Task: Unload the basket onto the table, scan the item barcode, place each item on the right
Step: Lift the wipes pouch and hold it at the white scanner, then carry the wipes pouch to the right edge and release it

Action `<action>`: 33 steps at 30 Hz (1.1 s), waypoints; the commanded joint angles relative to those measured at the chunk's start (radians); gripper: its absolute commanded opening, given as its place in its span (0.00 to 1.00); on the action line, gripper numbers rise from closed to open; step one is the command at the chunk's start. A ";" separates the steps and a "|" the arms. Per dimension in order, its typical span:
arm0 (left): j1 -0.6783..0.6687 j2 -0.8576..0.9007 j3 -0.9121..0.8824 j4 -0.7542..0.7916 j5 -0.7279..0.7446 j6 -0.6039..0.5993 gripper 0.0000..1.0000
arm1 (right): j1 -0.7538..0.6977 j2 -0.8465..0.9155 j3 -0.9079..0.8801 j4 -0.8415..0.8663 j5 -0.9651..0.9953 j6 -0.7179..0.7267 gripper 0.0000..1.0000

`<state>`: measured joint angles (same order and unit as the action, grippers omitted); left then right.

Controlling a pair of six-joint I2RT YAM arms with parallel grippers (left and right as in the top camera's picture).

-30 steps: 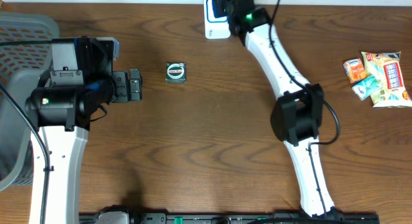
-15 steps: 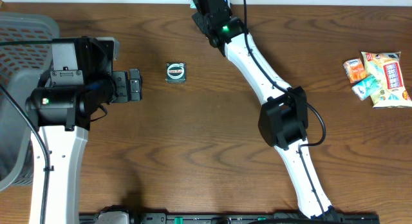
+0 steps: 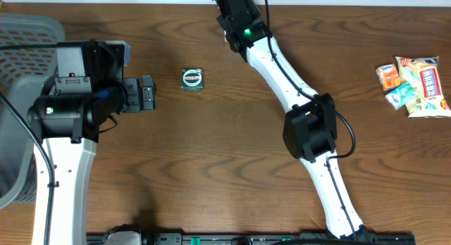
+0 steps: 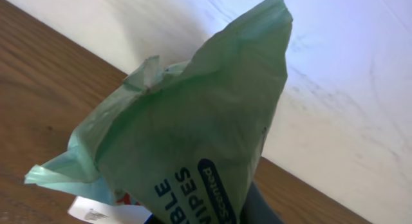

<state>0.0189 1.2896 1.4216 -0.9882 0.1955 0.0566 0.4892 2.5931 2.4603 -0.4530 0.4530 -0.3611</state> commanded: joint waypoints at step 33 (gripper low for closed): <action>0.005 0.003 0.007 -0.002 -0.006 0.010 0.98 | -0.605 -0.235 -0.137 -0.692 0.012 0.416 0.34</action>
<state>0.0189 1.2896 1.4216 -0.9882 0.1955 0.0566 -0.0952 2.3497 2.3642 -1.1416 0.4538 0.0257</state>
